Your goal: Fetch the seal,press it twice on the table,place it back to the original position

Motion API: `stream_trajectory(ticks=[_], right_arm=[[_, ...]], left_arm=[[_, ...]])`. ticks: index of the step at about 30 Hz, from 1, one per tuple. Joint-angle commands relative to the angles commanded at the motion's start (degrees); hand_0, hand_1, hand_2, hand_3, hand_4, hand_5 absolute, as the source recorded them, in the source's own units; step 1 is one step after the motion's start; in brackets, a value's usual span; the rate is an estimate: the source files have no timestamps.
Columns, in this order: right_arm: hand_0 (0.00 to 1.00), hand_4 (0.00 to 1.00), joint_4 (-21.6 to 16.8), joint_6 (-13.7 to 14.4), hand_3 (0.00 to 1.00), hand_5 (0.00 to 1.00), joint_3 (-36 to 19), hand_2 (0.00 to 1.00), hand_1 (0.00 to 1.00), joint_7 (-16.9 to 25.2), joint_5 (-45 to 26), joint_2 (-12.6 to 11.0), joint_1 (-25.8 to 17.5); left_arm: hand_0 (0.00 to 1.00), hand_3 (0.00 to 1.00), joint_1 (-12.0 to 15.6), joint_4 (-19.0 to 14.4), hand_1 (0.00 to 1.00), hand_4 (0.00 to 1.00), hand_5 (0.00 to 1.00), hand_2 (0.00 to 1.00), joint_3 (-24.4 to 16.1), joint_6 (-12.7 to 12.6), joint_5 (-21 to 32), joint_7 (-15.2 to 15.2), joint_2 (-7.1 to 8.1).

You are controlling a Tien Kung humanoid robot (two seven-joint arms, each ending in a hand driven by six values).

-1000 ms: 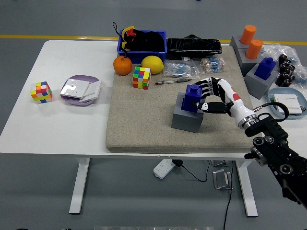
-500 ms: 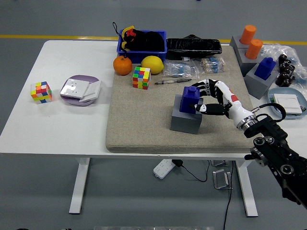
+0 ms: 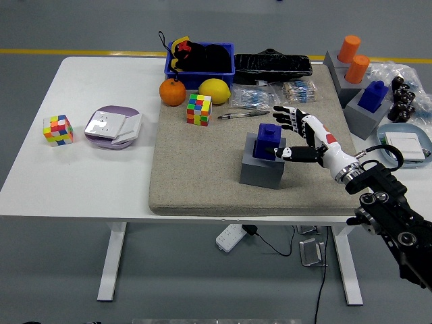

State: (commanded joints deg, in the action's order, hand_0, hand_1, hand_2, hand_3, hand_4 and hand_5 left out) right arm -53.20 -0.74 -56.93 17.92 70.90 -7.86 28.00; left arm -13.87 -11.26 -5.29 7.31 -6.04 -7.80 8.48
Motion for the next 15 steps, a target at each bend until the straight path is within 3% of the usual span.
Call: stream_trajectory(ticks=[2, 3, 8, 15], right_arm=[[0.891, 0.998, -1.13, -1.09, 0.851, 0.156, -0.11, 0.839, 0.857, -0.57, -0.06, -1.04, -0.38], [0.939, 0.998, -1.77, -1.73, 0.921, 0.381, -0.28, 0.9, 0.912, -0.92, -0.12, -1.64, -0.64], [0.939, 0.998, -4.78, -4.59, 0.921, 0.381, -2.73, 0.9, 0.912, -2.44, -0.15, -4.72, -2.56], [0.957, 0.998, -7.55, -5.87, 0.951, 0.437, -9.86, 0.927, 0.936, -3.46, 0.63, -8.14, -6.36]], left_arm=[[0.817, 0.835, -0.01, 0.0, 0.813, 0.796, 0.403, 0.787, -0.19, 0.0, -0.1, 0.0, -0.01], [0.818, 0.835, -0.03, 0.0, 0.812, 0.795, 0.404, 0.789, -0.24, 0.0, -0.1, 0.0, -0.01], [0.818, 0.835, -0.09, 0.01, 0.812, 0.795, 0.404, 0.789, -0.64, 0.0, -0.19, 0.01, 0.02], [0.817, 0.835, -0.18, -0.01, 0.814, 0.795, 0.405, 0.788, -0.82, -0.02, -0.21, 0.0, 0.03]])
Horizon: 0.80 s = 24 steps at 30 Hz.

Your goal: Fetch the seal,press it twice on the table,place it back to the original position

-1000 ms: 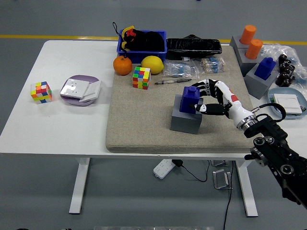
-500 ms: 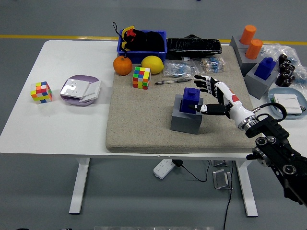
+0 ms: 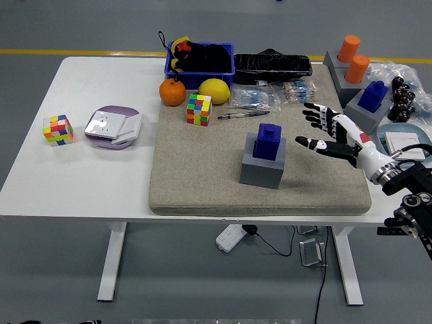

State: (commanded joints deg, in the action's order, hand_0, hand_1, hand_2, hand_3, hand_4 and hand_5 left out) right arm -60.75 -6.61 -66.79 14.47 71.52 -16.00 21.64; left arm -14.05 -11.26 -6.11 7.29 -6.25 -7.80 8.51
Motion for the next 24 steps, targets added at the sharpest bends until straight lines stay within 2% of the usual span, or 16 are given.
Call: stream_trajectory(ticks=[4, 11, 12, 17, 18, 23, 24], right_arm=[[0.957, 0.998, -0.34, -0.2, 0.951, 0.437, -3.72, 0.927, 0.936, -0.32, 0.47, -1.27, -1.65], [0.953, 0.998, -1.43, 0.09, 0.948, 0.443, -11.64, 0.927, 0.934, -0.79, 1.54, -1.86, -4.97], [0.931, 0.998, -1.56, 0.23, 0.896, 0.44, -12.92, 0.898, 0.902, -0.82, 1.56, -1.96, -5.47], [0.931, 0.998, -2.42, 0.55, 0.896, 0.44, -18.99, 0.898, 0.902, -1.17, 2.58, -2.28, -7.81], [0.908, 0.998, -2.61, 0.52, 0.842, 0.408, -20.38, 0.867, 0.885, -1.32, 2.84, -2.28, -8.3], [0.908, 0.998, -3.36, 0.47, 0.842, 0.408, -25.29, 0.867, 0.885, -1.85, 3.81, -2.11, -10.04], [0.898, 0.998, -3.44, 0.44, 0.808, 0.357, -25.84, 0.84, 0.855, -1.92, 3.88, -2.09, -10.26]], left_arm=[[0.817, 0.835, -0.05, -0.01, 0.814, 0.795, 0.405, 0.788, 0.06, -0.01, 0.05, 0.0, -0.03], [0.817, 0.835, -0.39, -0.06, 0.813, 0.795, 0.406, 0.788, 0.12, -0.06, -0.14, 0.06, 0.1], [0.817, 0.835, -0.4, -0.06, 0.813, 0.795, 0.403, 0.788, 0.27, -0.07, -0.13, 0.07, 0.13], [0.817, 0.835, -0.43, -0.07, 0.813, 0.795, 0.403, 0.788, 0.72, -0.16, -0.15, 0.14, 0.25], [0.817, 0.834, -0.45, -0.07, 0.813, 0.795, 0.405, 0.788, 0.82, -0.16, -0.17, 0.14, 0.27], [0.817, 0.834, -0.58, -0.12, 0.813, 0.795, 0.405, 0.788, 1.0, -0.17, -0.43, 0.19, 0.33], [0.817, 0.834, -0.6, -0.13, 0.814, 0.795, 0.405, 0.787, 1.05, -0.18, -0.46, 0.19, 0.32]])
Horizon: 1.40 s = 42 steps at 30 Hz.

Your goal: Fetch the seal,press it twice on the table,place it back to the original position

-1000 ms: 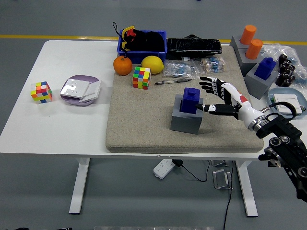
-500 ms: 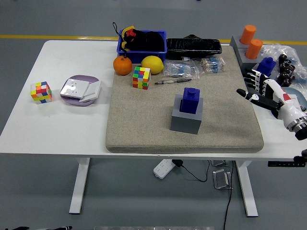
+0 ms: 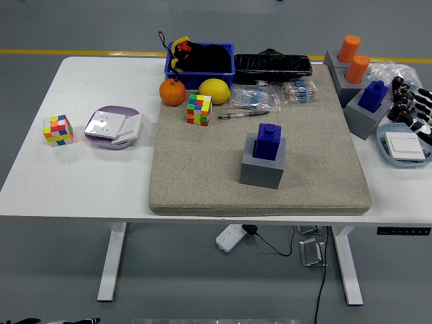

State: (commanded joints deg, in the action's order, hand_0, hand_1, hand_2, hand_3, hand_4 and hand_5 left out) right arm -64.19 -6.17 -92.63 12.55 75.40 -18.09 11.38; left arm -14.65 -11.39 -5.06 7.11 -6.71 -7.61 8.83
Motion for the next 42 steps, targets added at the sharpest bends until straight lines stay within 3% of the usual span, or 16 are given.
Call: stream_trajectory(ticks=[22, 42], right_arm=[[0.874, 0.998, -1.0, -1.47, 0.753, 0.325, -8.23, 0.788, 0.809, -2.7, 1.56, 0.9, -3.02], [0.866, 0.998, -1.69, -1.94, 0.749, 0.317, -10.28, 0.783, 0.798, -3.47, 1.83, 0.78, -3.46]], left_arm=[[0.815, 0.834, 0.2, 0.0, 0.814, 0.793, 0.405, 0.788, -0.63, -0.34, -0.6, -0.08, -0.39], [0.815, 0.834, -0.25, 0.01, 0.813, 0.79, 0.406, 0.787, -0.93, -0.36, -0.7, -0.08, -0.4]])
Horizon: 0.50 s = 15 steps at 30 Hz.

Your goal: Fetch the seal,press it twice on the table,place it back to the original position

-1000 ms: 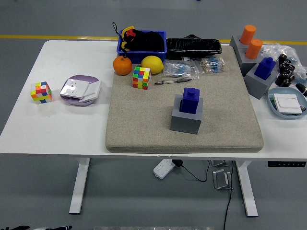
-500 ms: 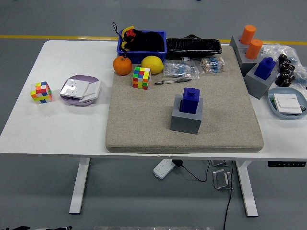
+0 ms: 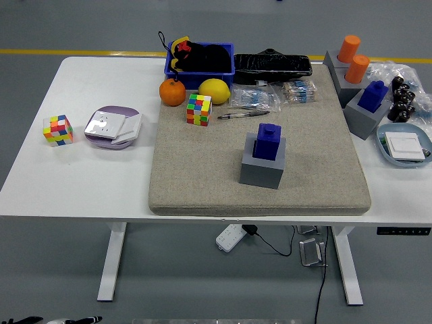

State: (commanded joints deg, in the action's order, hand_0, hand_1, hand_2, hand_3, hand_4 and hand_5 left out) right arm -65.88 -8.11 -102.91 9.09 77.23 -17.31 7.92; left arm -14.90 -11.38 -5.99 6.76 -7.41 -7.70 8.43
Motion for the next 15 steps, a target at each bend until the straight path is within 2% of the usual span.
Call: stream_trajectory(ticks=[15], right_arm=[[0.856, 0.988, -1.52, -0.49, 0.735, 0.314, -1.43, 0.753, 0.762, -0.55, 0.12, -0.03, -0.55]], left_arm=[[0.814, 0.834, -0.23, -0.08, 0.813, 0.79, 0.409, 0.787, -0.14, -0.06, -0.29, 0.03, 0.01]])
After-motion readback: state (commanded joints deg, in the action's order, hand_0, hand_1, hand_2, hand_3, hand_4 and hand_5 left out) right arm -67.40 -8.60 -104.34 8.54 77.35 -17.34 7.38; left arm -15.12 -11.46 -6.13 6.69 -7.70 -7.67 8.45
